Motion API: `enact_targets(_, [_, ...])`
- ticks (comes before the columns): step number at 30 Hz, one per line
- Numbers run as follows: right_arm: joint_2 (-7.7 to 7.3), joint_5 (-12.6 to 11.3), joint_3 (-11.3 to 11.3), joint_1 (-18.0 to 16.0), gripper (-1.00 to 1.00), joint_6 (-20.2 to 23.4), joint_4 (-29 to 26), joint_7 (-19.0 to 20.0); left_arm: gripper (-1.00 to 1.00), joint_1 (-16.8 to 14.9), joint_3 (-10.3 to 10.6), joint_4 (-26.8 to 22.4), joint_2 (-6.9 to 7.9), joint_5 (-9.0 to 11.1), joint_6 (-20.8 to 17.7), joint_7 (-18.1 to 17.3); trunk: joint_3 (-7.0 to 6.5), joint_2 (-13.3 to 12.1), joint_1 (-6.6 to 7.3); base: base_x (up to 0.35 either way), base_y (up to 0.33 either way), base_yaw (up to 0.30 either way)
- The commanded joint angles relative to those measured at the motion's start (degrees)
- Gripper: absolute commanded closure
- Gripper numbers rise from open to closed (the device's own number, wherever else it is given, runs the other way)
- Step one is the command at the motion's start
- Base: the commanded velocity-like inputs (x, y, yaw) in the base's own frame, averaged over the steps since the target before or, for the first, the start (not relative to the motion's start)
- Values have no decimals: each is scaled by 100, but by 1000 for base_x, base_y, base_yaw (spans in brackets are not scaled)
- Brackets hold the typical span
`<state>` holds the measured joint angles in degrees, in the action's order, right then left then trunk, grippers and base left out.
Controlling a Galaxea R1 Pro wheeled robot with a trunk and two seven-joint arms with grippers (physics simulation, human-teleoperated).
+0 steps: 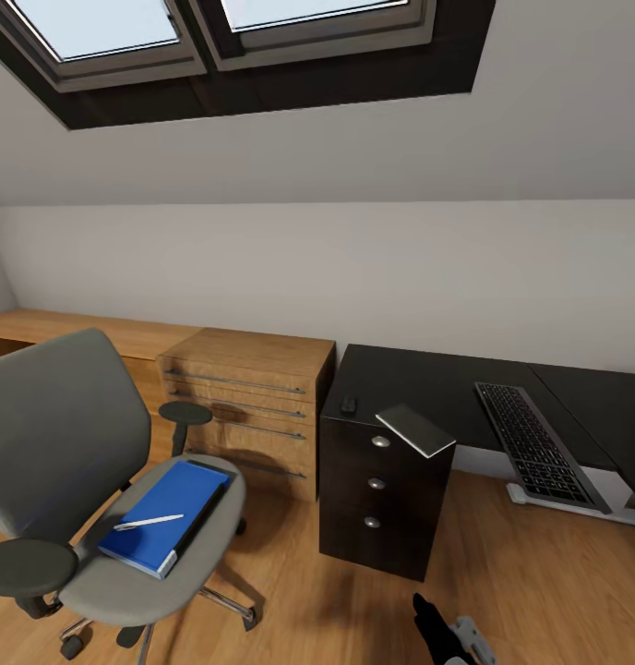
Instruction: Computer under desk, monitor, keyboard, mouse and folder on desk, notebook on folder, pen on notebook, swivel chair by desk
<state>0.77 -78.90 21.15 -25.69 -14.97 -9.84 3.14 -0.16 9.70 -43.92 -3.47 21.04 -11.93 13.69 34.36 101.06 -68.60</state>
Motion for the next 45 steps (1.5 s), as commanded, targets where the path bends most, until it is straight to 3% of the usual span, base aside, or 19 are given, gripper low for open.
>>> enact_targets(1, [-4, -63, 28, -6, -100, -34, 17, 30, -100, -2, 23, 10, 16, 63, 90, 47, 6, 3, 0, 0, 0, 0])
enact_targets(17, [10, -64, 40, -4, -100, -125, 363, 29, -100, -2, 23, 114, 22, 67, 188, 55, 6, 3, 0, 0, 0, -15])
enact_targets(25, [12, -56, 46, -6, -100, -686, 368, 29, -100, -2, 23, 120, 22, 67, 190, 55, 6, 3, 0, 0, 0, -213])
enact_targets(36, [13, -40, 70, -5, -100, -898, 369, 29, -100, -2, 23, 155, 22, 72, 359, 51, 6, 3, 0, -101, 0, -264])
enact_targets(45, [11, 466, 65, -4, -100, -1005, 469, 28, -100, -2, 23, 164, 22, 74, 378, 52, 6, 3, 0, -194, 0, -266])
